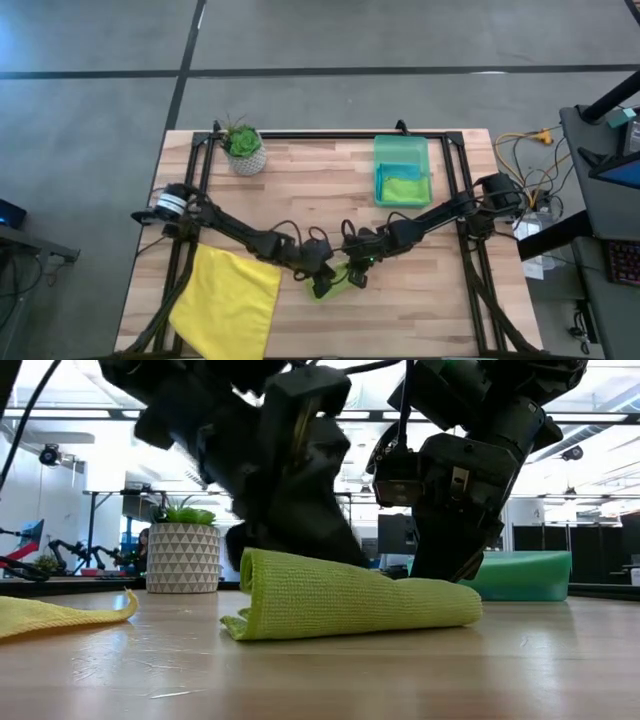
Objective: Fold microfiber towels
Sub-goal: Fold the light green towel, then put the light green towel into the container
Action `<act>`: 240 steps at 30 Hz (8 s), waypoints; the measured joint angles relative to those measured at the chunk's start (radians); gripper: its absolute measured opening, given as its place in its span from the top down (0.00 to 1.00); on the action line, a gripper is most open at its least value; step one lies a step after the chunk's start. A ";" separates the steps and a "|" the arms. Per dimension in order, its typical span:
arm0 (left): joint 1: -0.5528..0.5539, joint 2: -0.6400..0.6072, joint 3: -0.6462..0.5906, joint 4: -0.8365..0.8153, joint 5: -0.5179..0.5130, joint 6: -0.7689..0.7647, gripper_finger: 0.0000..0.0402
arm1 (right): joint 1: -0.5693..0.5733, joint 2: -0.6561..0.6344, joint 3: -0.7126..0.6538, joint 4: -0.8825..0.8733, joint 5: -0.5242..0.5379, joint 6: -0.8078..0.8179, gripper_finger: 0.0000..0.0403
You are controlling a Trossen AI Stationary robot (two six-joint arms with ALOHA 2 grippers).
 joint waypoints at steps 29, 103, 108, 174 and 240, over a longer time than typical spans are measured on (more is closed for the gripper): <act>-0.177 -0.146 -0.011 -0.260 -0.152 -0.093 1.00 | 0.000 0.000 -0.001 -0.012 -0.002 0.000 0.97; -0.039 0.014 -0.048 0.015 0.272 0.137 1.00 | 0.317 0.067 -0.100 0.380 0.501 1.493 0.14; -0.034 0.014 -0.047 0.044 0.262 0.140 1.00 | 0.289 0.068 -0.104 0.397 0.502 1.428 0.15; 0.003 0.079 -0.058 0.116 0.213 0.066 1.00 | 0.233 -0.021 -0.090 0.122 0.459 1.151 0.19; 0.101 -0.549 -0.124 0.070 0.181 0.337 0.73 | 0.121 -0.695 -0.072 -0.234 0.575 0.488 0.98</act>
